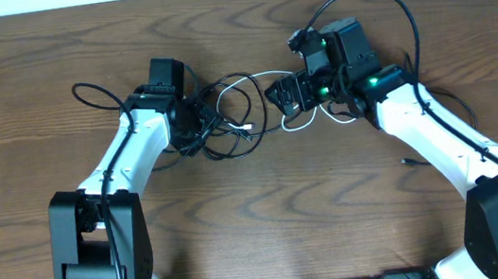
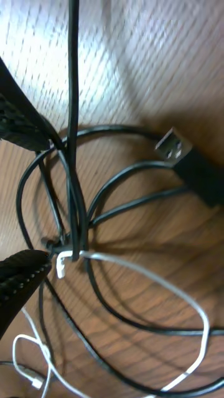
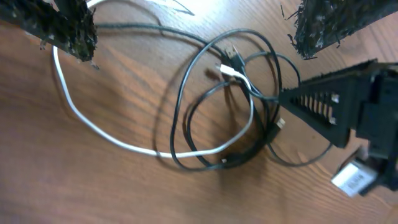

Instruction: Untangle cables

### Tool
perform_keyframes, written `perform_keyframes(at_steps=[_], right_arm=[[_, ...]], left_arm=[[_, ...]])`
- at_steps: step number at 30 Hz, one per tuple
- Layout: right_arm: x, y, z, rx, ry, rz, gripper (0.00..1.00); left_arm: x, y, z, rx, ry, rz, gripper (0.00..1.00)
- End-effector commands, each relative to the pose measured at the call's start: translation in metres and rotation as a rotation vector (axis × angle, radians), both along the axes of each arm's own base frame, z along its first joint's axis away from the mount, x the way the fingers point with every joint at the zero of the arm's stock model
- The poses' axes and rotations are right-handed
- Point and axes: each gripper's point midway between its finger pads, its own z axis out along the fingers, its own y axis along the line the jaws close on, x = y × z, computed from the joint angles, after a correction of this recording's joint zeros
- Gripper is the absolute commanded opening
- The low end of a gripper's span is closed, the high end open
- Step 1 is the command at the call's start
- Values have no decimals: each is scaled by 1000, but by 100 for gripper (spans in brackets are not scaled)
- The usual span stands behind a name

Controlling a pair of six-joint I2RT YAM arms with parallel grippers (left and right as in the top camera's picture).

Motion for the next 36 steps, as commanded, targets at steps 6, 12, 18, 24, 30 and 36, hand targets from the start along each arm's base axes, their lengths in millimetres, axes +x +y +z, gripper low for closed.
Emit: perform_keyframes(at_steps=[6,12,18,24,30,36], right_arm=[[-1,16,0,21,-19,26,99],[7,28,-15,26,-30,44,99],[18,34,-35,29,-38,44,99],[12,41,-45,48,0,80,99],[-1,52,-45,67,27,125,98],[-3,59,-45,46,3,139,99]], left_arm=[[-9,20,-24,95,59,133,57],[-6,20,-24,86,55,163,58],[-9,18,-24,78,70,159,49],[-11,21,-25,92,75,162,47],[-2,19,-23,81,40,165,48],[-4,9,-21,6,79,232,49]])
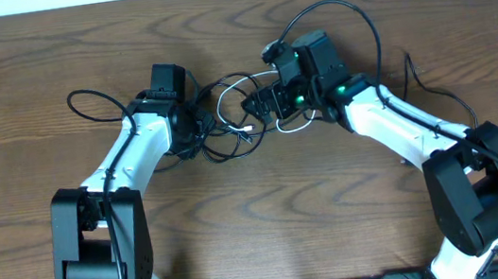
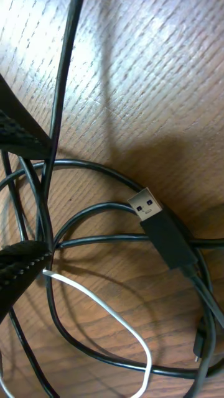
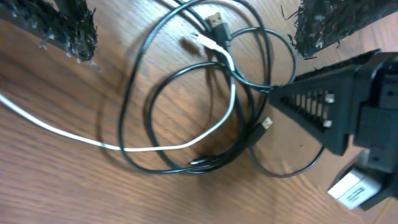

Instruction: Untangle cables

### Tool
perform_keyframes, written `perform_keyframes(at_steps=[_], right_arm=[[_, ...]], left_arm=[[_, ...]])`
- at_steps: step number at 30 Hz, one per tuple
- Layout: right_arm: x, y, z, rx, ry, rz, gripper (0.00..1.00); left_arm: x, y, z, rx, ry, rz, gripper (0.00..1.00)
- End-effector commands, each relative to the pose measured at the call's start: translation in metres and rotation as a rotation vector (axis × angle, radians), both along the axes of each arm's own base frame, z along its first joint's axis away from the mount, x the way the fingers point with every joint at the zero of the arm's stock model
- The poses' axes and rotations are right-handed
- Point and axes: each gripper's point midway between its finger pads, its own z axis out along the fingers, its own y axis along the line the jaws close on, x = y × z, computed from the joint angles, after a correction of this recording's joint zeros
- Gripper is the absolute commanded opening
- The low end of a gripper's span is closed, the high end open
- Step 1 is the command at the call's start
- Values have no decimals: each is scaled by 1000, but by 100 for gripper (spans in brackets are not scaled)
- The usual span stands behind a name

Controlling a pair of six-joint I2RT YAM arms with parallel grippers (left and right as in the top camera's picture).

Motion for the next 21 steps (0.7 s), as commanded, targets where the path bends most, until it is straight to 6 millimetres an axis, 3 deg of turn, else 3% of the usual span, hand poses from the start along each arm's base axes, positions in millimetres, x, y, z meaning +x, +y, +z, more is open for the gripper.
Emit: perform_keyframes(at_steps=[1,5,9,21], right_arm=[[-5,7,-5,-13,-1,18,99],[-4,6,-5,-13,-1,16,99],[-3,4,-5,-12,-1,12,99],[0,-5,-5,1,14,7,99]], left_arm=[[-6,-12,-5,-88,61,83,52],[-11,-31,1,-228,132,187,55],[-12,-39,5,-298,183,282,68],[-18,-39,0,-246,193,284,60]])
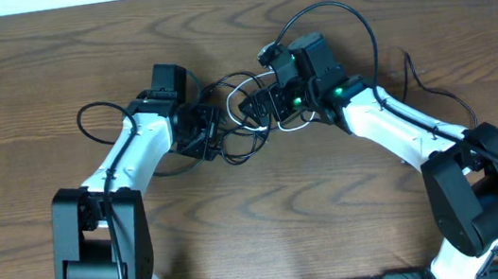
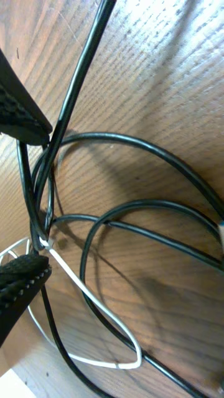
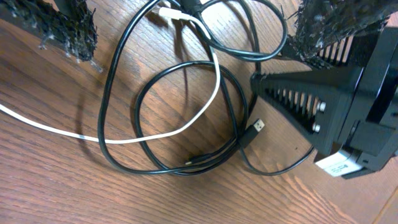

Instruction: Untangle cables

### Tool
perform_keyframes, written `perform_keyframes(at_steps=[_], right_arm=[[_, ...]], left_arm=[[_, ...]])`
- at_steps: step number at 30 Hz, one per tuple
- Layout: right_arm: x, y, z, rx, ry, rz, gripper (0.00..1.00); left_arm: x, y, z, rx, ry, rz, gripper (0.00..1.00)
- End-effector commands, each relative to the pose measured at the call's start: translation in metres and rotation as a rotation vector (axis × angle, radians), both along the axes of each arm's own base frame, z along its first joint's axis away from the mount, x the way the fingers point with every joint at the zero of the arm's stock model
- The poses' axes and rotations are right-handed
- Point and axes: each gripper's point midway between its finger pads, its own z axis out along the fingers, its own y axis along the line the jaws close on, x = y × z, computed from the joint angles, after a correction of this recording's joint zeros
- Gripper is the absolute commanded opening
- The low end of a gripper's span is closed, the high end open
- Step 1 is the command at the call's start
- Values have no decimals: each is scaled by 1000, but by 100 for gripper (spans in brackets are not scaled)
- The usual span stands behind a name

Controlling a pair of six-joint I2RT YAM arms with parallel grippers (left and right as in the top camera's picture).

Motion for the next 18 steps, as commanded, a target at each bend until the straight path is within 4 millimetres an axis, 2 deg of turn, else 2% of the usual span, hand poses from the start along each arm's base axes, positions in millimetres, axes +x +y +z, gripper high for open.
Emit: perform_keyframes(at_steps=[1,4,5,7,11,14,18], right_arm=[[0,-6,-5,9,26,10,99],[-8,-10,-12,6,92,-3,99],[-8,-15,-17,-4,140,-54,99],[-15,-24,-28,-7,271,-156,99],[-36,-22,-38,20,434,-173,93],[-44,-19,-39,41,494,-178,87],[-49,-12,-34,92,562,-190,88]], left_arm=[[-10,-6,-9,17,44,-9,58],[-17,-11,-10,21,61,-30,44],[-18,-12,-10,23,62,-37,37],[-19,-13,-10,24,63,-44,29],[-19,-13,-10,23,64,-44,8],[-19,-15,-10,14,64,-50,8],[-17,-16,-9,19,18,-128,8]])
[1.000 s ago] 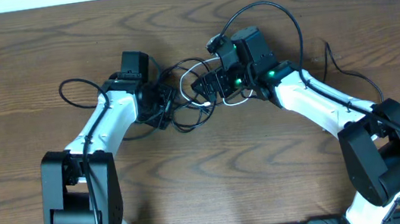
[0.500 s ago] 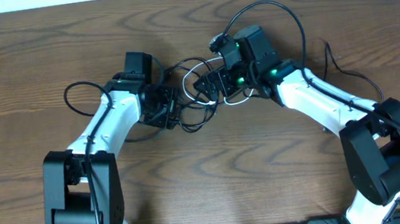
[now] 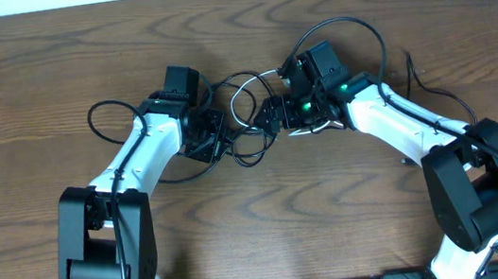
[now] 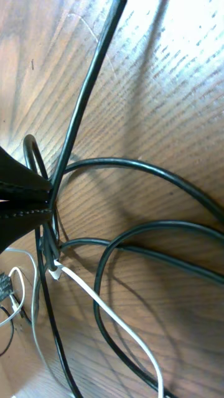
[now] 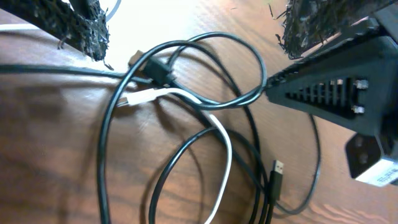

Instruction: Untangle cables

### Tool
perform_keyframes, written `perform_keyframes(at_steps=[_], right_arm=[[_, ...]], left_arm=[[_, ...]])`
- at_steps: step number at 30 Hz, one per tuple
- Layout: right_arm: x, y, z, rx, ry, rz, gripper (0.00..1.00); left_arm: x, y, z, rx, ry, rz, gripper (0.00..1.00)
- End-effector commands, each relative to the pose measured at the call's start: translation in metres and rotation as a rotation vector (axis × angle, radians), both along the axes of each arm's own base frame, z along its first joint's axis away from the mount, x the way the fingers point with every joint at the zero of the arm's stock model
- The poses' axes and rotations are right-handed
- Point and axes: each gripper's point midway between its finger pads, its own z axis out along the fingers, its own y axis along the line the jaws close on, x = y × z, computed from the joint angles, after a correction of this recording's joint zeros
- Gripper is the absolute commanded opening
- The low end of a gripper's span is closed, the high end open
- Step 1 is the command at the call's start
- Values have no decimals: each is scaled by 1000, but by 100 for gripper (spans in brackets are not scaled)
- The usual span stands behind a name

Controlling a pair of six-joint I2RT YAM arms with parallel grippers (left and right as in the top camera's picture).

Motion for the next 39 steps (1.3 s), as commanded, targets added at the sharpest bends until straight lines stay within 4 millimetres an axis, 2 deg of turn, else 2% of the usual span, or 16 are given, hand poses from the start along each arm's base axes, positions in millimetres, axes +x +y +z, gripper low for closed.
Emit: perform_keyframes(at_steps=[1,4,6,8,9,10,13,15,17,18,21,25,28,31,33,39], right_arm=[[-7,8,2,68,118,-55,86],[-7,7,2,98,244,-183,88],[-8,11,6,125,274,-192,90],[-5,15,9,135,243,-185,79],[-2,18,10,141,234,-196,80],[2,21,12,154,242,-227,82],[10,31,20,212,273,-293,99],[16,37,24,234,237,-297,99],[24,36,23,209,166,-300,93],[29,36,23,185,92,-277,88],[43,33,24,108,-117,-198,83],[53,29,39,109,-191,-119,83],[60,10,50,53,-203,-61,84],[64,-16,45,-116,-243,-11,88],[64,-24,40,-190,-276,25,89],[58,-8,35,-192,-295,74,82]], left_arm=[[-2,-1,-6,10,-19,-83,8],[-2,-1,-6,12,-26,-101,8],[-2,-1,-6,12,-26,-101,8],[-2,-1,-6,11,-26,-101,17],[-3,-3,-5,-5,-24,-103,25],[-3,-4,-4,-20,-21,-103,29],[-2,-5,0,-62,-30,-120,46],[1,-5,5,-92,-61,-166,48],[1,1,6,-101,-58,-166,56],[-3,3,6,-111,-32,-148,57],[-11,4,11,-174,23,-112,57],[-12,7,24,-194,25,-93,57],[-10,9,36,-189,-8,-86,56],[-8,18,40,-122,-35,-63,56],[-8,23,38,-70,-36,-47,57],[-20,16,30,5,14,-30,59]])
